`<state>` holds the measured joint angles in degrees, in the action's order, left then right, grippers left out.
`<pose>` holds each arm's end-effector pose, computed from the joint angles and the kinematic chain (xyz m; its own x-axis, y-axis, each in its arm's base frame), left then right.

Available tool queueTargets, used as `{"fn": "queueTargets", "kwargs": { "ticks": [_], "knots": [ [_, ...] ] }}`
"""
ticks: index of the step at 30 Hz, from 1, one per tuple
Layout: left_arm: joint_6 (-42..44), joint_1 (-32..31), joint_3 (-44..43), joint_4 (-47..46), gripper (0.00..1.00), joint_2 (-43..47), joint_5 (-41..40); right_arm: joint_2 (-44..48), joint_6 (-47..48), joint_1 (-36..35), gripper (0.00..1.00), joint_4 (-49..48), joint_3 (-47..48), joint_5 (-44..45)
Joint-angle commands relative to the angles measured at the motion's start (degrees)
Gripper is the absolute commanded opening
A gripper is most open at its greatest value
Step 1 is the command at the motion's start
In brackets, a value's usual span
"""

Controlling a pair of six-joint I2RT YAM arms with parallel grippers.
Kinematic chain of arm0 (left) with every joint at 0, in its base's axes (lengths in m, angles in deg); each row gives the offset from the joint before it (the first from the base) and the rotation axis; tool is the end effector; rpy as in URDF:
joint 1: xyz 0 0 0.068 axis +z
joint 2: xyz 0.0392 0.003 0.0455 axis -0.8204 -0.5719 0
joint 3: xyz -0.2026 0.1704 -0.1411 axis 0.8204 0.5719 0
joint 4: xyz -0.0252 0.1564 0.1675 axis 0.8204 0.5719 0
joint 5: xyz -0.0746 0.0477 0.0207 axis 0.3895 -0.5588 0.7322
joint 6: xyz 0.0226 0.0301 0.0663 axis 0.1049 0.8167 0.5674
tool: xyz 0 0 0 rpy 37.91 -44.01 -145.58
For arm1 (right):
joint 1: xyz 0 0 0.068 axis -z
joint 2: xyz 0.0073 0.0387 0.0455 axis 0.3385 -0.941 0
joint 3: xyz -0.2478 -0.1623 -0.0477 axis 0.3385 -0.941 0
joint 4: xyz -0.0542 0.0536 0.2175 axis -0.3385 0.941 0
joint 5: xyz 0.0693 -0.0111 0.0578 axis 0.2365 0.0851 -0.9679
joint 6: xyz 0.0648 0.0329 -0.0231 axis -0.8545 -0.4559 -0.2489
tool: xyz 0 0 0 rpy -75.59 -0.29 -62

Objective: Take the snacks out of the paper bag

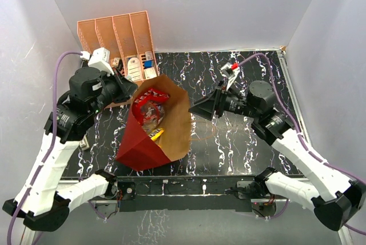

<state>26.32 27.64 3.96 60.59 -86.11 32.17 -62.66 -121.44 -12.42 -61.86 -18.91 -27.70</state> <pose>0.1464 -0.0743 0.4690 -0.4161 -0.4033 -0.8150 0.2529 0.8096 -0.5297 0.1335 0.1287 0.4006 -0.5702 0.1663 -0.8045 -0.7321 0.3414 0.5895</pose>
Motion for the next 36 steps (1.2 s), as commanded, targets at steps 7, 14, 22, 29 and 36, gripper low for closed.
{"fn": "queueTargets", "kwargs": {
  "ticks": [7,14,22,29,36],
  "knots": [
    [7.49,0.15,-3.99,-1.34,0.00,2.08,-2.45,-1.50,-4.81,-5.92,0.64,-3.78,-2.73,4.20],
    [6.75,0.15,0.02,-6.79,0.00,2.50,11.06,-0.80,5.37,-5.89,0.66,11.88,0.15,9.28],
    [2.58,0.15,2.52,-8.27,0.00,2.94,16.86,-3.86,8.51,-6.03,0.66,15.37,6.78,9.00],
    [2.07,0.15,-3.27,-0.60,0.00,0.04,4.42,-5.11,11.75,-6.12,0.76,20.41,10.69,23.79],
    [1.45,0.14,-2.98,-1.00,0.00,-0.92,5.16,-5.02,14.20,-6.15,0.90,28.47,10.62,36.86]
  ]
}}
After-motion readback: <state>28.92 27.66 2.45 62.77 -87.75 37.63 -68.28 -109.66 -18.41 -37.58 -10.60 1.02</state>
